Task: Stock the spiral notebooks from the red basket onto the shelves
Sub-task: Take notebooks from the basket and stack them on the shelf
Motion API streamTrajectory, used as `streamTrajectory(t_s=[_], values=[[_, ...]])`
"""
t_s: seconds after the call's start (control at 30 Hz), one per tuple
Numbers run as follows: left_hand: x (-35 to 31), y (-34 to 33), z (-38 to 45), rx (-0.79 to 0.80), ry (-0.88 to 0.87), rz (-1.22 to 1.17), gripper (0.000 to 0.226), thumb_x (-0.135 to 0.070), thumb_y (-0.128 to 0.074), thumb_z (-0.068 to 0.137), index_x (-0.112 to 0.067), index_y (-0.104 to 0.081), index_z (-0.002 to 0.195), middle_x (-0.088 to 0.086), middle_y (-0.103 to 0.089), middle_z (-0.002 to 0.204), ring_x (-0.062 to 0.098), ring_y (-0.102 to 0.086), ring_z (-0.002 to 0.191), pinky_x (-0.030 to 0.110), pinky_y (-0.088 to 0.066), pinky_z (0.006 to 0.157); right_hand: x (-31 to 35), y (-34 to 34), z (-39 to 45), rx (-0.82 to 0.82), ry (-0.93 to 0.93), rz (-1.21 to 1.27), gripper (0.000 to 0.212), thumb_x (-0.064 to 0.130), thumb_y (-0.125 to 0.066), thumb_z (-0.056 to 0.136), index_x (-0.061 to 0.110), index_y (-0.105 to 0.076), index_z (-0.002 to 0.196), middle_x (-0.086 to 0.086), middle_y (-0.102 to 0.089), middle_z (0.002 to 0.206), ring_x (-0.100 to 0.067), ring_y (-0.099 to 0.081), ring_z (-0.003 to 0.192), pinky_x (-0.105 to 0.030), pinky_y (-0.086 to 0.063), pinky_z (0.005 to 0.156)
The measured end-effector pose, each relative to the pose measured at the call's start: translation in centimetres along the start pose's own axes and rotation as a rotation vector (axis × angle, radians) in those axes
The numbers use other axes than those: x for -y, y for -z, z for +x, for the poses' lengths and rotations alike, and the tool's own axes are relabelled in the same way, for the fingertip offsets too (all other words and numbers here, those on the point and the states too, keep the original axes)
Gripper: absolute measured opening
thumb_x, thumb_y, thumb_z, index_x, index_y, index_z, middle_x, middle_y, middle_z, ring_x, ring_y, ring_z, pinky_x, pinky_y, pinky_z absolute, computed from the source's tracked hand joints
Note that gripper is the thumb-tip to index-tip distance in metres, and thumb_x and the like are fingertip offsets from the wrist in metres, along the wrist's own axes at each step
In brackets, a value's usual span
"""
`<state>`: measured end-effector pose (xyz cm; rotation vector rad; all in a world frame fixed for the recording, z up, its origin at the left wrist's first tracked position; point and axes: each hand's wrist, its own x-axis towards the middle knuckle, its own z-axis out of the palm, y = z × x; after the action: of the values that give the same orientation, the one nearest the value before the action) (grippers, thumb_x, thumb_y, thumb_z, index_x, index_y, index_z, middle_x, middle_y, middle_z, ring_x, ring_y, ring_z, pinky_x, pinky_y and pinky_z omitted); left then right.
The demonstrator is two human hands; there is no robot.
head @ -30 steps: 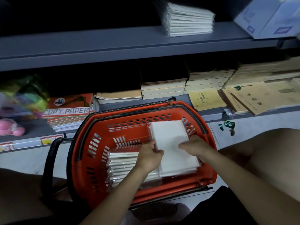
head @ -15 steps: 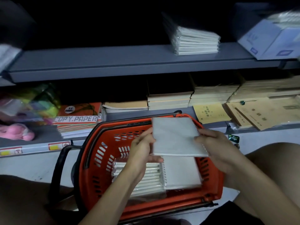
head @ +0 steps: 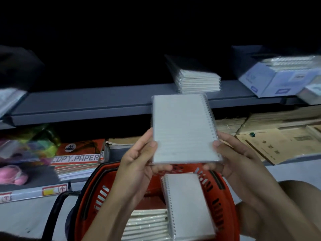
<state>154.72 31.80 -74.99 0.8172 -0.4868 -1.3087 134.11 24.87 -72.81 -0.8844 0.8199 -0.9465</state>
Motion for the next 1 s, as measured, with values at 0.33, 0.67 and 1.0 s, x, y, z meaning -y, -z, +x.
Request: streamTrajectory(t_s=[0.33,0.67,1.0], values=[[0.0,-0.9,1.8,0.048,-0.004,-0.025,0.054,0.000,-0.057,0.083,-0.016,-0.058,0.135,0.009,-0.068,0.130,0.027,-0.071,0.094,0.033,-0.061,0.056,0.3,0.8,1.4,-0.024,0.110,-0.095,0.044,0.008,-0.056,0.089,0.012,-0.063,0.132,-0.005,-0.073,0.120,-0.033,-0.071,0.083,-0.030,-0.063,0.064],[-0.7,-4.9,6.2,0.036,-0.102,0.039,0.056,-0.006,-0.060,0.084,-0.019,-0.053,0.138,-0.001,-0.073,0.120,0.022,-0.073,0.101,0.033,-0.062,0.067,4.3,2.3,6.0,0.005,0.184,-0.169,0.038,0.007,-0.048,0.099,0.018,-0.065,0.131,-0.001,-0.070,0.127,-0.021,-0.071,0.095,-0.028,-0.059,0.064],[-3.3,-9.8,15.2,-0.096,-0.212,0.175,0.041,-0.005,-0.059,0.098,-0.010,-0.054,0.138,-0.006,-0.076,0.100,0.017,-0.074,0.099,0.030,-0.062,0.075,10.1,2.1,17.6,-0.008,-0.016,-0.160,0.028,0.005,-0.048,0.102,0.006,-0.064,0.125,-0.007,-0.073,0.118,-0.021,-0.071,0.104,-0.027,-0.060,0.069]])
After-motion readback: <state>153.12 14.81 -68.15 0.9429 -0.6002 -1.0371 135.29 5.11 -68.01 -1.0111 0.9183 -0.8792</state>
